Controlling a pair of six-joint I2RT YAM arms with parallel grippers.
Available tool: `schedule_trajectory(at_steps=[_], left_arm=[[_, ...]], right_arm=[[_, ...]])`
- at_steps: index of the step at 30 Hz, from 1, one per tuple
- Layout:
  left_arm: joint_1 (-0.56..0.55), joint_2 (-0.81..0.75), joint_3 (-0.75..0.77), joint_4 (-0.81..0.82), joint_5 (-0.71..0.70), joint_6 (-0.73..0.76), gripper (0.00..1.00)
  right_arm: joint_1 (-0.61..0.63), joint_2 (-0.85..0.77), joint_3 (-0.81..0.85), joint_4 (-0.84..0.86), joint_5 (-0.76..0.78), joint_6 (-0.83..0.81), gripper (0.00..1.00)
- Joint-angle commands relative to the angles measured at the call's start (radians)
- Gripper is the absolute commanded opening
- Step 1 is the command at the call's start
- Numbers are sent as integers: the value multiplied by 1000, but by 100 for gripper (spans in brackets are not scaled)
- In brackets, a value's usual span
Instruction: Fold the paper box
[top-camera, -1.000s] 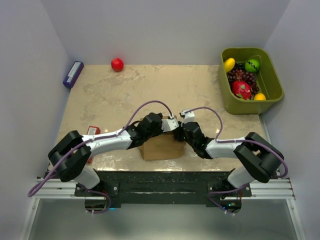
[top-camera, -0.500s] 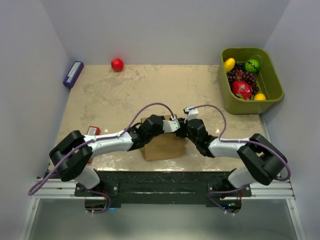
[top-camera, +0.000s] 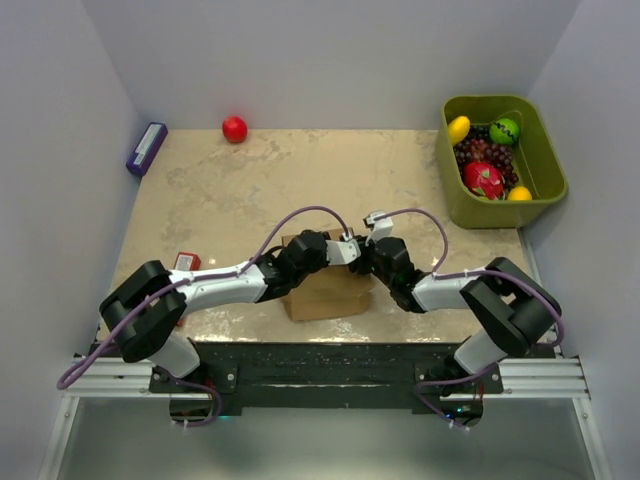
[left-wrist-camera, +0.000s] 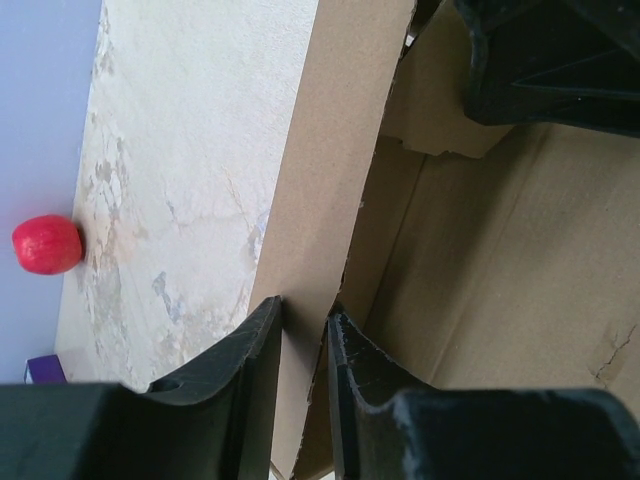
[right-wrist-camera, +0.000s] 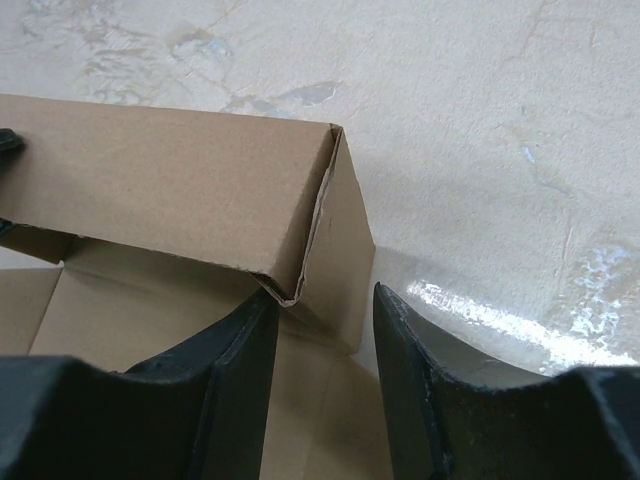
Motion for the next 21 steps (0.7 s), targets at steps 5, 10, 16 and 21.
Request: schedule_trajectory(at_steps=[5,10,16,21], left_arm=[[-15,27,-13,-33,65,-27,27],[-18,39,-13,-38,76,-29,27],[-22,44,-13,-39,78,-32,27],[-33,47,-12,-48,84,-33,25]], right_arm=[[-5,36,-21,154,67,-16,39],[-5,62,-15,191,70,-16,38],[-5,103,-1,234,68,-11,43],[-3,121,8,247,97,6,35]])
